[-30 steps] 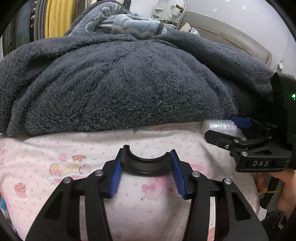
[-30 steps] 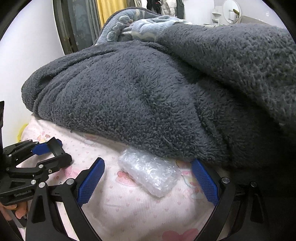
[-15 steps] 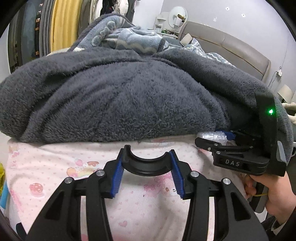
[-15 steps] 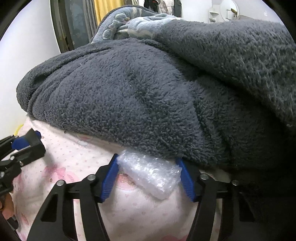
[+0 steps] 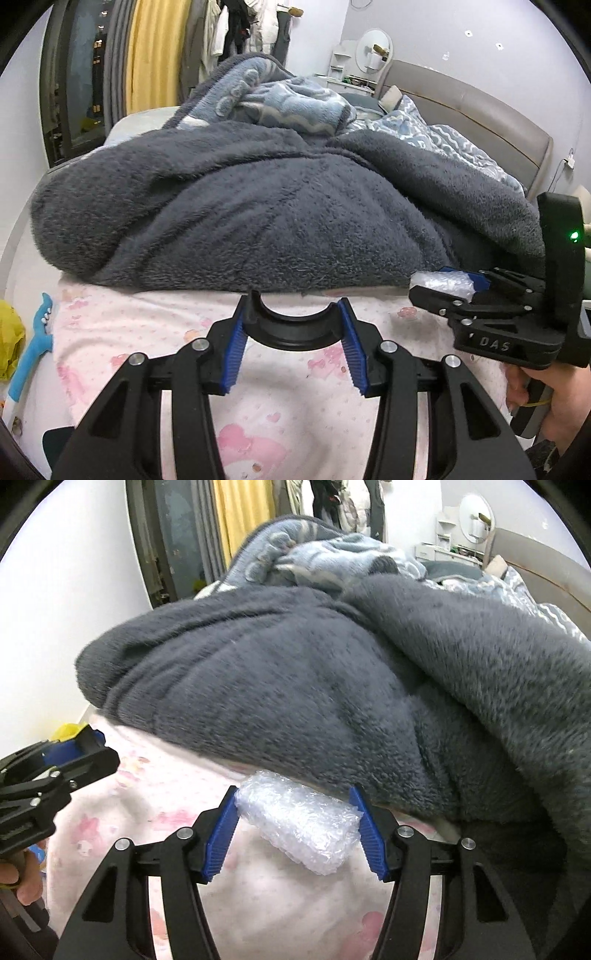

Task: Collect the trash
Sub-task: 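Lift the black piece with the left gripper while the right lifts the bubble wrap, then carry the black piece and bubble wrap over the dark green bin with both grippers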

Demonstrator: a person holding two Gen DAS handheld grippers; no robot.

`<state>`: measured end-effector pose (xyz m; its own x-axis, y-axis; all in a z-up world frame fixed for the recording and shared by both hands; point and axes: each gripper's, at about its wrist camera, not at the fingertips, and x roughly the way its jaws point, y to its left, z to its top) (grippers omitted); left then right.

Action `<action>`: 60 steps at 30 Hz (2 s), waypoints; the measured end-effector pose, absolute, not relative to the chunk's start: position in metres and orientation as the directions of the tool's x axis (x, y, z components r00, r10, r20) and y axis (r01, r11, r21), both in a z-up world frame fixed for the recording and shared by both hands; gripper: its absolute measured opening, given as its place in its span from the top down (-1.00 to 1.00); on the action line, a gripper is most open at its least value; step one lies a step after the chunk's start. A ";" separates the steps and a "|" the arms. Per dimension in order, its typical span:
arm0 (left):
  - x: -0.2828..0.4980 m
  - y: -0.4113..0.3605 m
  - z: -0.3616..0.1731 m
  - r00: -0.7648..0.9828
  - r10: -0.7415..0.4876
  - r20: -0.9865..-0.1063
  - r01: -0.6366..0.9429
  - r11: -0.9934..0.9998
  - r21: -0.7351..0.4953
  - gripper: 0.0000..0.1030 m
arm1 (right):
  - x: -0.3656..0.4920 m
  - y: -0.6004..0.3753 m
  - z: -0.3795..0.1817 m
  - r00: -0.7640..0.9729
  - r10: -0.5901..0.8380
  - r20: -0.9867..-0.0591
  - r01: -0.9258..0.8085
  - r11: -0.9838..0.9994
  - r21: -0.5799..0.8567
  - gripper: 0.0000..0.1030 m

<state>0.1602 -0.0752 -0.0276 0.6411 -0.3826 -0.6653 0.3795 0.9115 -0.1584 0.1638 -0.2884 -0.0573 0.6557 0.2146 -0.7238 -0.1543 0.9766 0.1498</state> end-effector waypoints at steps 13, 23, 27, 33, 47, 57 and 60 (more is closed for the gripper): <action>0.137 -0.029 -0.015 0.687 -0.292 -0.665 0.233 0.956 -0.179 0.03 | 0.147 -0.262 -0.027 0.641 0.357 -0.680 -0.275 0.933 0.231 -0.19; 0.115 0.013 -0.011 0.713 -0.220 -0.666 0.131 0.975 -0.182 0.03 | 0.137 -0.224 -0.010 0.610 0.427 -0.667 -0.368 0.899 0.239 -0.19; 0.107 0.026 -0.016 0.708 -0.201 -0.677 0.094 0.977 -0.192 0.03 | 0.133 -0.213 -0.006 0.596 0.451 -0.665 -0.398 0.884 0.243 -0.19; 0.096 0.039 -0.022 0.694 -0.177 -0.697 0.051 0.979 -0.198 0.03 | 0.127 -0.198 -0.001 0.571 0.484 -0.663 -0.440 0.862 0.251 -0.19; 0.068 0.085 -0.038 0.651 -0.086 -0.754 -0.064 0.984 -0.168 0.03 | 0.109 -0.179 0.020 0.542 0.544 -0.640 -0.517 0.817 0.257 -0.19; 0.060 0.126 -0.080 0.608 -0.067 -0.791 -0.103 0.982 -0.162 0.03 | 0.109 -0.127 0.015 0.499 0.550 -0.670 -0.575 0.788 0.219 -0.19; 0.061 0.140 -0.092 0.593 -0.065 -0.802 -0.122 0.978 -0.169 0.03 | 0.110 -0.108 0.018 0.492 0.564 -0.664 -0.590 0.776 0.222 -0.19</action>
